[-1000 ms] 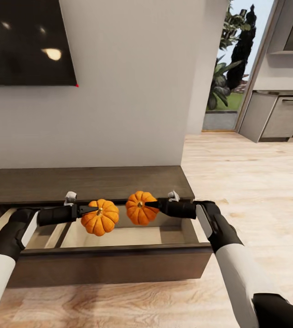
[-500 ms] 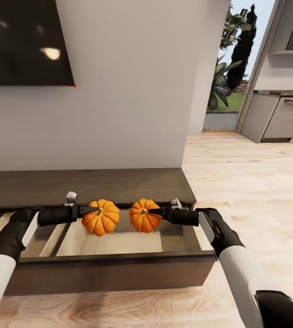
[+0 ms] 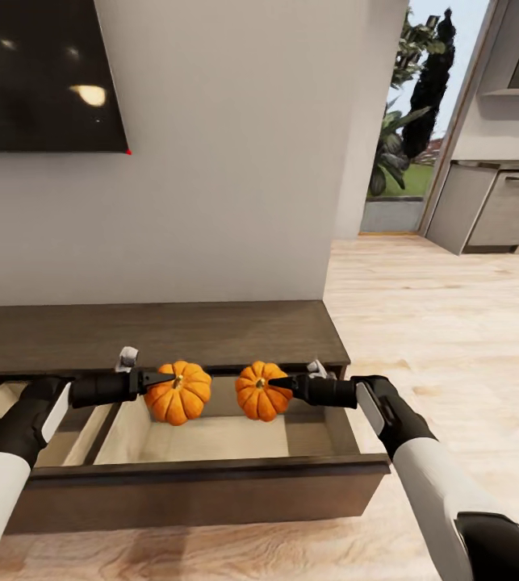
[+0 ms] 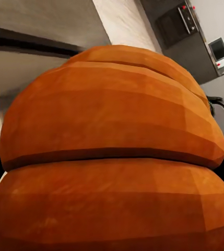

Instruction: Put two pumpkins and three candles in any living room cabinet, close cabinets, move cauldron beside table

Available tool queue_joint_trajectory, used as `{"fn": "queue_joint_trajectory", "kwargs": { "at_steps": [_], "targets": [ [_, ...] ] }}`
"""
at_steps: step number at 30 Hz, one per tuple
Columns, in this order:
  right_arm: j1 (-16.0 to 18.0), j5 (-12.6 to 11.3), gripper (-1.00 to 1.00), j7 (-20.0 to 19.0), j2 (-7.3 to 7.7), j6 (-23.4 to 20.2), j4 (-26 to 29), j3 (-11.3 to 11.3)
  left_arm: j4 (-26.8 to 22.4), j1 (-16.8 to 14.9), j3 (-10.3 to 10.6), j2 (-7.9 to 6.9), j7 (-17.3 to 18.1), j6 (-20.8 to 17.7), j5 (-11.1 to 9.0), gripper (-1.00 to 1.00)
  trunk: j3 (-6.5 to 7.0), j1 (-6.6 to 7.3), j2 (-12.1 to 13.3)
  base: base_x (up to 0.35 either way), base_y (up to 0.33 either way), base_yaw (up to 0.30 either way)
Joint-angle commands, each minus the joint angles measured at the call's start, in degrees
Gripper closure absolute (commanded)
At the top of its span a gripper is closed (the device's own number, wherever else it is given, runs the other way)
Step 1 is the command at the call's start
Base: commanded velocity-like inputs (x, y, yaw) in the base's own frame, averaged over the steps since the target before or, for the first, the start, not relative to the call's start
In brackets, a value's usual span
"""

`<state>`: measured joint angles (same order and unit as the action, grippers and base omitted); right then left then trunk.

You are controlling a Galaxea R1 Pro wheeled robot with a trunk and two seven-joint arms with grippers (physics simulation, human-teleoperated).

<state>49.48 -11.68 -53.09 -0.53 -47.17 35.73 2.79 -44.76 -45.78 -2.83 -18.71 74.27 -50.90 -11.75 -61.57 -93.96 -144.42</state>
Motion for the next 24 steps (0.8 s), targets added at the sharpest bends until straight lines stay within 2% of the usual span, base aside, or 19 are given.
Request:
{"fn": "queue_joint_trajectory", "kwargs": {
  "at_steps": [1,4,5,8,11,18,24],
  "targets": [
    [0.0,-0.1,1.0,-0.2,0.05,-0.1,-0.2,0.0,0.8,0.0,0.0,0.26,0.0,0.0,-0.1,1.0,0.0,0.0,0.0,0.0,0.0,0.0],
    [0.0,-0.1,1.0,-0.2,0.39,-0.1,-0.3,0.0,3.0,0.0,0.0,0.5,0.0,2.4,-0.1,1.0,0.0,0.0,0.0,0.0,0.0,0.0],
    [0.0,0.0,1.0,-0.2,0.61,-0.1,-0.4,0.0,5.2,0.0,0.0,0.51,0.0,5.0,-0.1,1.0,0.0,0.0,0.0,0.0,0.0,0.0],
    [0.0,0.0,1.0,-0.2,0.86,-0.1,-0.4,0.0,9.4,0.0,-0.1,0.55,0.0,9.5,-0.2,1.0,0.0,0.0,0.0,0.138,0.0,0.0],
    [0.0,-0.1,1.0,-0.1,0.93,-0.2,-1.2,0.0,10.4,0.0,-0.1,0.74,0.0,10.3,-0.2,1.0,0.0,0.0,0.0,0.222,0.0,0.0],
    [0.0,-0.2,1.0,0.1,2.4,-0.3,-5.2,0.1,12.0,0.0,0.0,1.16,0.0,10.6,-0.2,1.0,0.0,0.0,0.0,0.029,0.0,0.0],
    [0.0,-0.3,1.0,0.1,2.55,-0.3,-6.5,0.1,14.6,0.0,0.0,2.74,0.0,13.6,-0.2,1.0,0.0,0.0,0.0,0.001,0.0,0.0]
  ]
}}
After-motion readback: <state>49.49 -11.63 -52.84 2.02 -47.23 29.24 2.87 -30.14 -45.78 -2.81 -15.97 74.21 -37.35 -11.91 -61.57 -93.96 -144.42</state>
